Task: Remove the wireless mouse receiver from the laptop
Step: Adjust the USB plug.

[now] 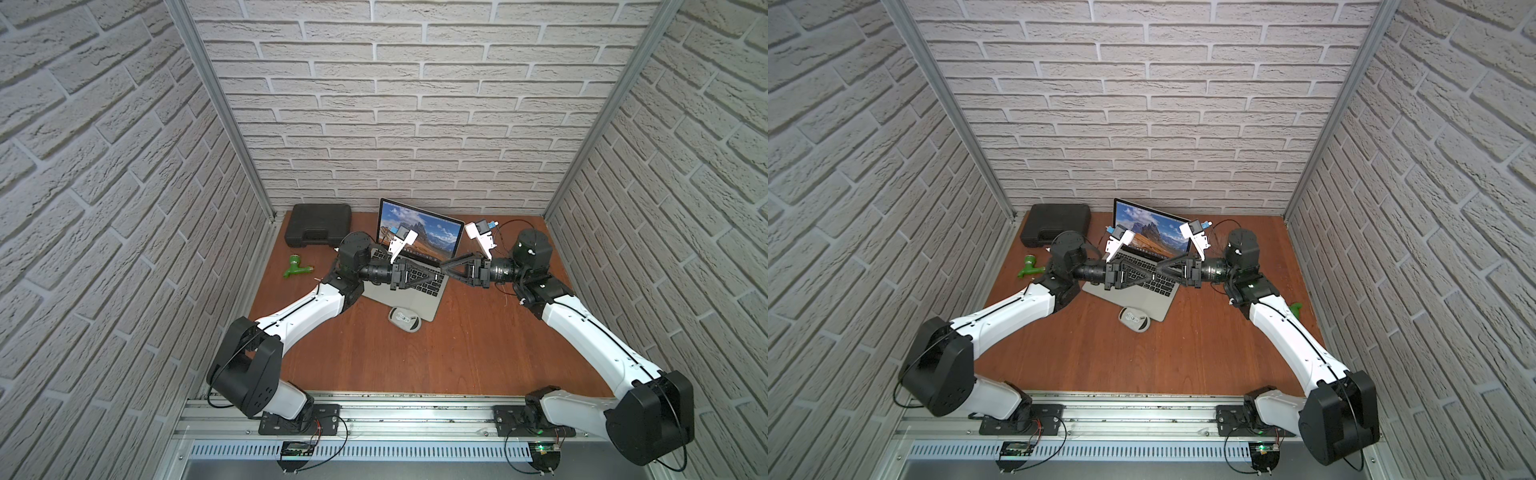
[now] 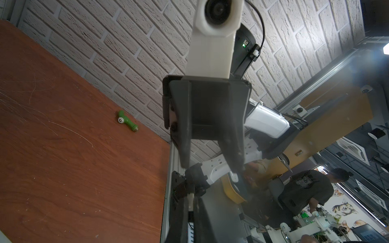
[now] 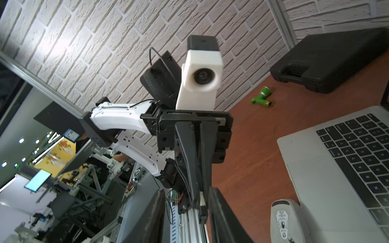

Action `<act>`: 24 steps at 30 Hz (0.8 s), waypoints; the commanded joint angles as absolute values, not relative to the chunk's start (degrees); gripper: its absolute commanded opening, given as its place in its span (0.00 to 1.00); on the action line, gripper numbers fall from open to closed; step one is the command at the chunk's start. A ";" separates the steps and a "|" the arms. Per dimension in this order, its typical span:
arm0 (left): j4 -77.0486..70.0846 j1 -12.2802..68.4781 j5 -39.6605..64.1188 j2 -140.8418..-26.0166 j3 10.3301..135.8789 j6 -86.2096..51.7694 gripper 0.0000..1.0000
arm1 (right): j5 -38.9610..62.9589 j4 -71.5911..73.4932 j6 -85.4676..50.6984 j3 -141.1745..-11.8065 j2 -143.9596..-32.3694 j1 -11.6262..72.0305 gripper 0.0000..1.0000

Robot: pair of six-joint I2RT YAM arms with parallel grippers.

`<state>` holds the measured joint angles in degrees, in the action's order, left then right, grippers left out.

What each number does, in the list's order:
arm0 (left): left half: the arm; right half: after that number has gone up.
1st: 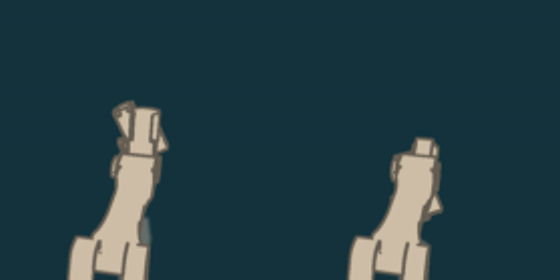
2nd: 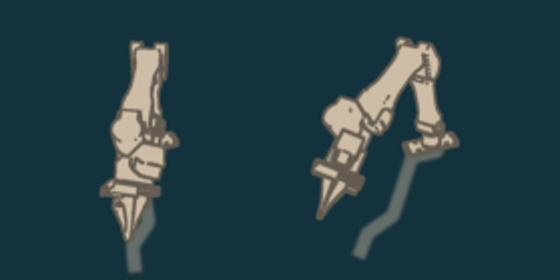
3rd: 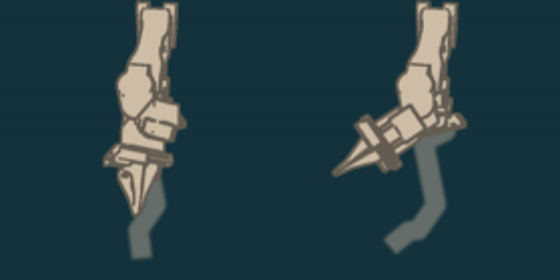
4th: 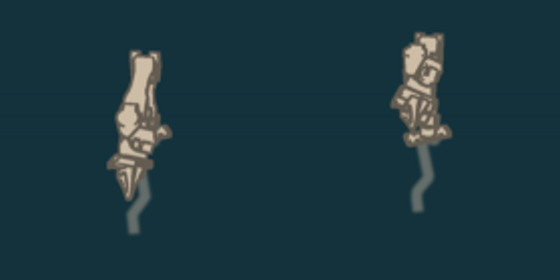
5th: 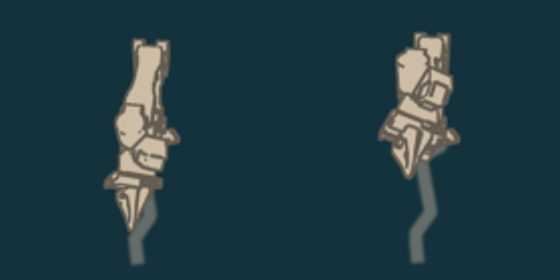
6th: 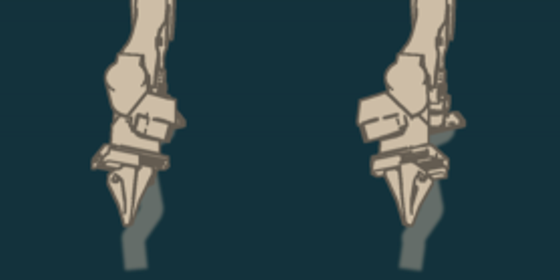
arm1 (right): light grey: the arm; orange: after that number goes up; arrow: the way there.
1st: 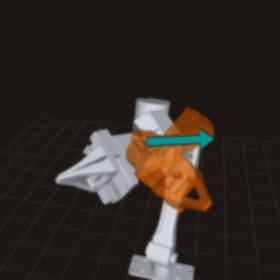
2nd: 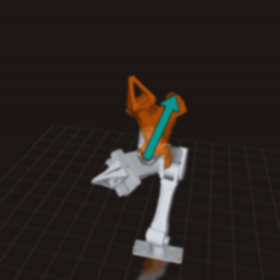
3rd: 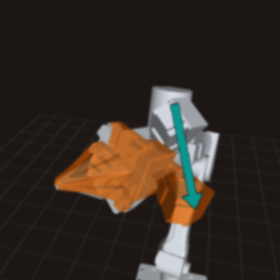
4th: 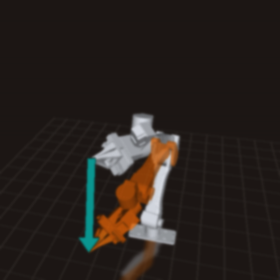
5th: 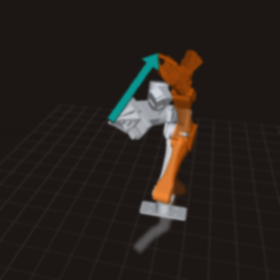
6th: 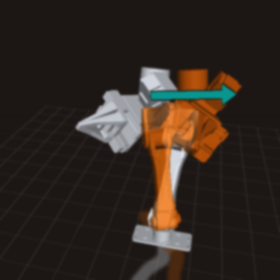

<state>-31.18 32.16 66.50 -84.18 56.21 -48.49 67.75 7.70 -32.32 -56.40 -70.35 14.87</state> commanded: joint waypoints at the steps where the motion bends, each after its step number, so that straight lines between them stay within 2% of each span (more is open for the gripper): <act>1: -31.99 32.33 67.26 -82.81 58.36 -46.69 0.00 | 71.44 1.70 -26.91 -57.98 -70.96 16.08 0.34; 2: -32.05 32.31 67.07 -82.73 58.14 -46.82 0.00 | 71.09 1.56 -26.85 -57.70 -70.76 16.08 0.34; 4: -31.59 32.30 67.56 -82.65 58.01 -46.61 0.00 | 69.51 -1.20 -25.06 -57.81 -69.92 16.08 0.45; 6: -29.39 31.89 67.70 -81.92 58.18 -45.27 0.00 | 67.23 -2.38 -24.24 -57.58 -68.89 15.93 0.47; 8: -29.00 31.71 67.51 -81.13 58.18 -44.52 0.00 | 65.71 -2.30 -24.92 -57.48 -68.71 15.49 0.53; 14: -28.50 31.65 67.77 -80.77 58.43 -43.85 0.00 | 66.69 -2.12 -25.58 -57.18 -69.41 15.56 0.54; 24: -28.92 31.78 67.77 -80.52 58.33 -43.69 0.00 | 61.29 -10.57 -20.63 -60.35 -69.68 15.69 0.61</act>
